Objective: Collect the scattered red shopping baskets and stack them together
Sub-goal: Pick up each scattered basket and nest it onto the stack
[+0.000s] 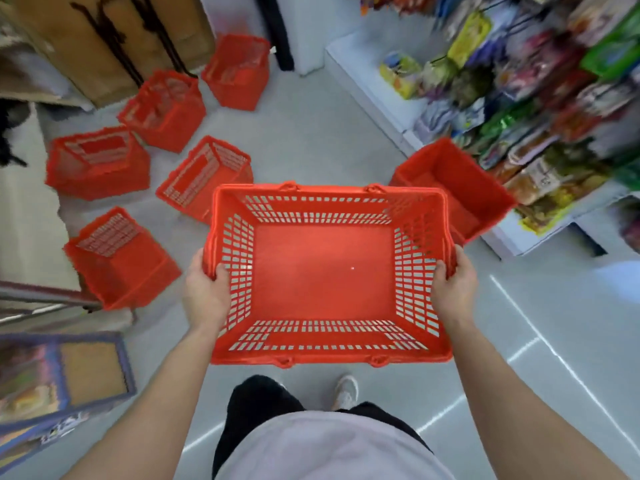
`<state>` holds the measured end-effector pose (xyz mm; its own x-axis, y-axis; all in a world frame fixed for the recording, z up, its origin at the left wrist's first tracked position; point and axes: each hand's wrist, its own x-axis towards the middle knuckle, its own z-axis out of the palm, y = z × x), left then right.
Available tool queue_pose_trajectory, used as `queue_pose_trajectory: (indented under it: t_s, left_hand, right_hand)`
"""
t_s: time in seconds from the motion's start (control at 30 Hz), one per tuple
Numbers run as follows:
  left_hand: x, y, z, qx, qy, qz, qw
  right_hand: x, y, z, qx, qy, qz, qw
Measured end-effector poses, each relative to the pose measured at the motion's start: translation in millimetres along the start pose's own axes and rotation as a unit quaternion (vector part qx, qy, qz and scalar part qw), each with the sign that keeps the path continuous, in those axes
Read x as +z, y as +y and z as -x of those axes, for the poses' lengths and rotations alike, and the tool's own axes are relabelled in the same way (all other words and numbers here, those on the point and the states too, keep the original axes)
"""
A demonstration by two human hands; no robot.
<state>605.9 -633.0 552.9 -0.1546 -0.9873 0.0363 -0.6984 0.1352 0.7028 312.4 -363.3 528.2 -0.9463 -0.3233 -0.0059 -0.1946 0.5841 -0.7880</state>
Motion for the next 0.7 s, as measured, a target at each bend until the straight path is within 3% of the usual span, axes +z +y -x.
queue_pose_trajectory:
  t_s: [0.2,0.37,0.7]
  left_hand:
    - [116.4,109.0,-49.9,0.067,-0.092,0.000,0.993]
    - [225.0,185.5,-112.3,0.125,-0.142,-0.008,0.982]
    - [464.4,350.1,-213.4,0.177,-0.288,-0.031,0.941]
  right_hand:
    - [-46.4,42.5,-81.9,0.035,0.103,-0.019,0.994]
    - [-46.6,73.5,-166.9,0.122,0.154,-0.008,0.980]
    - [-58.0,128.7,-338.0,0.266,0.260,0.027,0.928]
